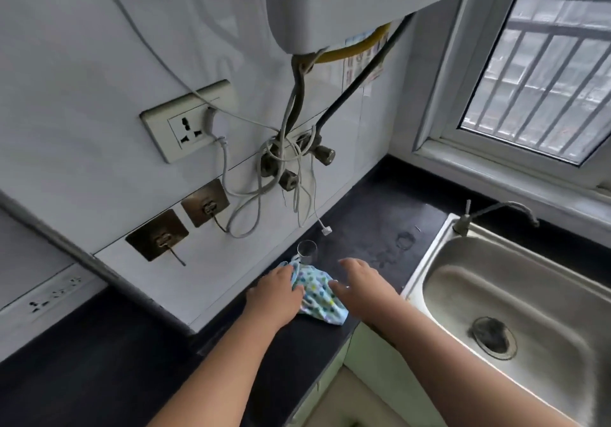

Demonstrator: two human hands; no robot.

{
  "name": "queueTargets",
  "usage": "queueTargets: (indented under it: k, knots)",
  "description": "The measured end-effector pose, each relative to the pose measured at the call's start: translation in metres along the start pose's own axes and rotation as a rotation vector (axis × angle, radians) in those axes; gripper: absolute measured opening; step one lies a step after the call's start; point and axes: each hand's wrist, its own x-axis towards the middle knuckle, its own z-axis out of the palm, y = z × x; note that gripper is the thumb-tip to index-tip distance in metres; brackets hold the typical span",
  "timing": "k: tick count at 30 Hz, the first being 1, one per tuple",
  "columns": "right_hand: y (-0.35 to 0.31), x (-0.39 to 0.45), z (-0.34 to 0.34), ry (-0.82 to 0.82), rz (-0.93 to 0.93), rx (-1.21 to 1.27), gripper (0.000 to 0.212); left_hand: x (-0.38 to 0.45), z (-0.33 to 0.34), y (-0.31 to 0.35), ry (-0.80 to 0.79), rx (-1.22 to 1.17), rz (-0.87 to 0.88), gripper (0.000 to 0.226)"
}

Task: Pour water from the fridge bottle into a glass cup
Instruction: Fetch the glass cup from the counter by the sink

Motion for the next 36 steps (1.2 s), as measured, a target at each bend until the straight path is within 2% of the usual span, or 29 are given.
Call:
queueTargets:
  k: [7,12,15,18,21,26,29,31,33,36]
  knots:
    - [-0.004,0.091,0.017,-0.106,-0.082,0.015,0.077,0.053,0.031,0.003,-0.017,-0.111,-0.095,0.050]
    - [0.000,0.144,0.038,-0.201,-0.120,-0.066,0.087,0.073,0.051,0.012,-0.134,-0.009,-0.184,0.050]
    - [0.000,0.171,0.049,-0.230,-0.134,-0.163,0.087,0.083,0.079,-0.004,-0.205,-0.047,-0.220,0.047]
    - [-0.001,0.189,0.060,-0.254,-0.156,-0.203,0.089,0.080,0.098,-0.018,-0.265,-0.111,-0.268,0.053]
    - [-0.005,0.198,0.075,-0.217,-0.194,-0.198,0.090,0.078,0.099,-0.022,-0.219,-0.159,-0.267,0.055]
    - [-0.004,0.199,0.087,-0.114,-0.131,-0.240,0.096,0.078,0.084,-0.012,-0.051,-0.246,-0.249,0.034]
    - [0.004,0.194,0.082,-0.056,-0.137,-0.200,0.080,0.078,0.074,-0.001,0.057,-0.320,-0.221,0.028]
    - [0.009,0.183,0.072,-0.005,-0.166,-0.127,0.066,0.075,0.067,0.006,0.124,-0.331,-0.191,0.039]
    - [0.013,0.164,0.057,0.032,-0.231,-0.039,0.066,0.068,0.056,0.014,0.178,-0.371,-0.142,0.057]
    - [0.019,0.130,0.031,0.043,-0.299,0.091,0.069,0.057,0.038,0.026,0.195,-0.408,-0.078,0.059]
